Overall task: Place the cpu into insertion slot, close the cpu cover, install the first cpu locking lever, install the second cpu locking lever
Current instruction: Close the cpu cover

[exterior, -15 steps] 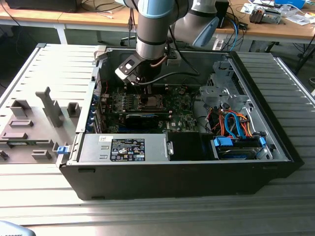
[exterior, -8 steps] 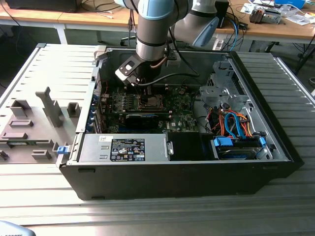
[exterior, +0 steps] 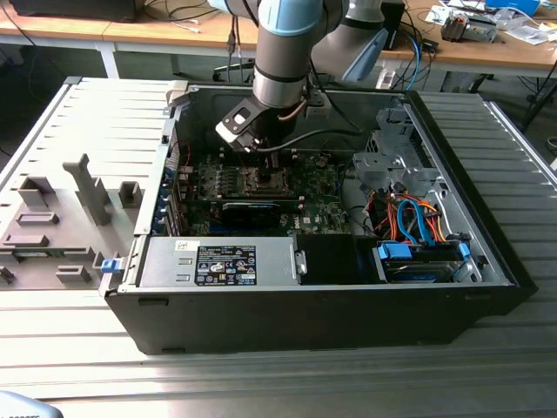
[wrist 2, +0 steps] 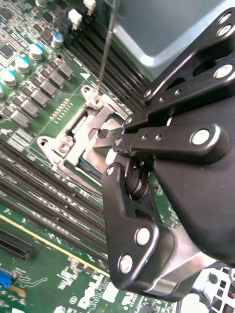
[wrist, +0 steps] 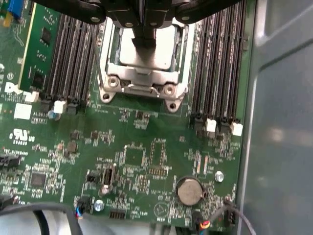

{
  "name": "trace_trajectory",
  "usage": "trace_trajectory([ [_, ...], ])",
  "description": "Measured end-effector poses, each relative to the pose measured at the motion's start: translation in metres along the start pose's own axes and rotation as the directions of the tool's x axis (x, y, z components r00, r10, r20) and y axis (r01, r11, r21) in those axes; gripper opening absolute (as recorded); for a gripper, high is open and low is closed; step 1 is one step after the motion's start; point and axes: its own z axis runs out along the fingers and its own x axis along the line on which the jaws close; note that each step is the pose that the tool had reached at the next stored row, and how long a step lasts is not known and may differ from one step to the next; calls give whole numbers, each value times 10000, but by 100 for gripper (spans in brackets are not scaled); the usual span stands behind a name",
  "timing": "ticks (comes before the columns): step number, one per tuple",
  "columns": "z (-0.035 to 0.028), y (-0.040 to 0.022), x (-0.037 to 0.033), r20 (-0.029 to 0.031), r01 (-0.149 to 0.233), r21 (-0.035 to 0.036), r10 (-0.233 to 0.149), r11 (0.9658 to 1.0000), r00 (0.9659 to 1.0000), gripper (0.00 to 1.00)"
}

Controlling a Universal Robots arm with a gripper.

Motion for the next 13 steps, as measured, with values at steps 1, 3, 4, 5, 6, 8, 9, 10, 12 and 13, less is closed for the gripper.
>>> trace_trajectory([
  [1, -16, 14, -2, -2, 0, 10, 0, 10000, 10000, 11],
  [3, -118, 34, -4, -4, 0, 42, 0, 10000, 10000, 11],
  [4, -158, 31, -3, -3, -1, 44, 1, 10000, 10000, 11],
  [5, -214, 27, -2, -4, -2, 44, 2, 10000, 10000, 11],
  [6, -244, 25, -1, -6, -3, 43, 3, 10000, 10000, 11],
  [8, -297, 22, 0, -4, -1, 44, 1, 10000, 10000, 11],
  [9, -308, 21, 0, -4, -1, 44, 1, 10000, 10000, 11],
  [10, -310, 21, 0, -6, -1, 43, 1, 10000, 10000, 11],
  [12, -310, 21, 0, -6, 0, 43, 0, 10000, 10000, 11],
  [13, -311, 21, 0, -1, -1, 44, 1, 10000, 10000, 11],
])
